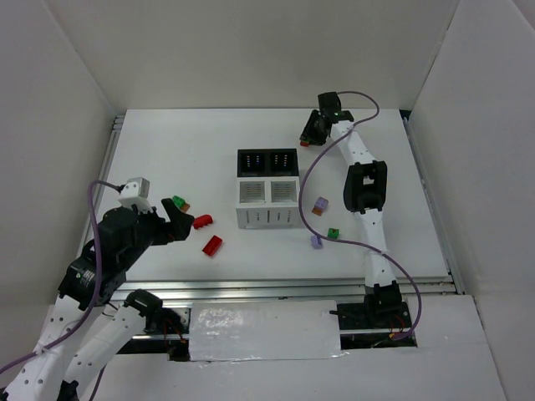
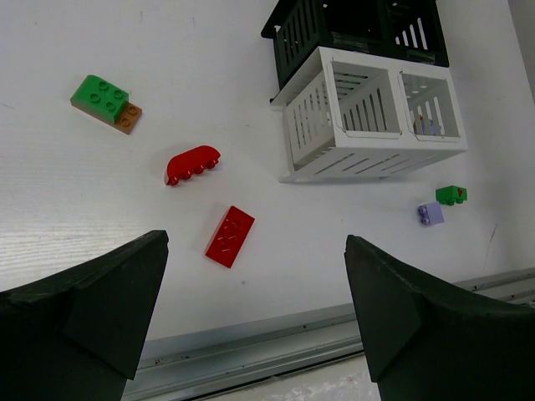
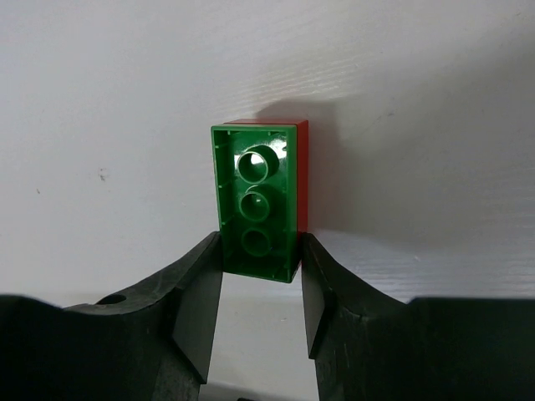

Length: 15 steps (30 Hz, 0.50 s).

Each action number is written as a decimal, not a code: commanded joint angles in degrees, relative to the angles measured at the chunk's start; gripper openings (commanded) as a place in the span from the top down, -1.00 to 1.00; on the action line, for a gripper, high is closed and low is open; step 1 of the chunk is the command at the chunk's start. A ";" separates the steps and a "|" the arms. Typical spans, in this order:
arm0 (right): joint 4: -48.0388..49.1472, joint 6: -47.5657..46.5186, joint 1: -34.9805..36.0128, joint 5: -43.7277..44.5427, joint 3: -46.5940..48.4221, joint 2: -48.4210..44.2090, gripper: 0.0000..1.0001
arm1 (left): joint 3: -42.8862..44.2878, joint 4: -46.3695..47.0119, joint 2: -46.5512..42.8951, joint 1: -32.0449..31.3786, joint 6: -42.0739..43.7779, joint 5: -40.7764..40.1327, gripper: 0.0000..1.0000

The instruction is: Sort the legos into containers by color

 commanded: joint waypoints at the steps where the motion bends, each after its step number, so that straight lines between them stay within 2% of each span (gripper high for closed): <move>1: 1.09 0.77 0.28 1.23 0.86 -0.09 0.60 | -0.06 2.77 -0.53 -0.40 -0.21 -0.61 -0.99; 2: 0.92 1.03 0.28 1.58 0.68 -0.27 0.76 | -0.15 2.77 -0.62 -0.31 -0.21 -0.52 -0.99; 7: 0.04 1.39 0.10 2.11 -1.51 -1.67 0.83 | -0.33 2.69 -0.80 -0.40 -0.21 -0.61 -0.99; 8: 0.38 1.39 0.02 2.20 -2.74 -2.46 1.00 | -0.15 2.60 -0.89 -0.40 -0.21 -0.78 -0.99; 10: 3.61 1.30 0.28 2.90 -10.54 -5.28 1.00 | -0.15 2.34 -0.80 -0.31 -0.38 -1.48 -0.99; 15: 10.66 1.47 -0.24 5.89 -31.70 -22.89 1.00 | -0.42 2.33 -0.45 -0.31 -0.65 -1.57 -0.99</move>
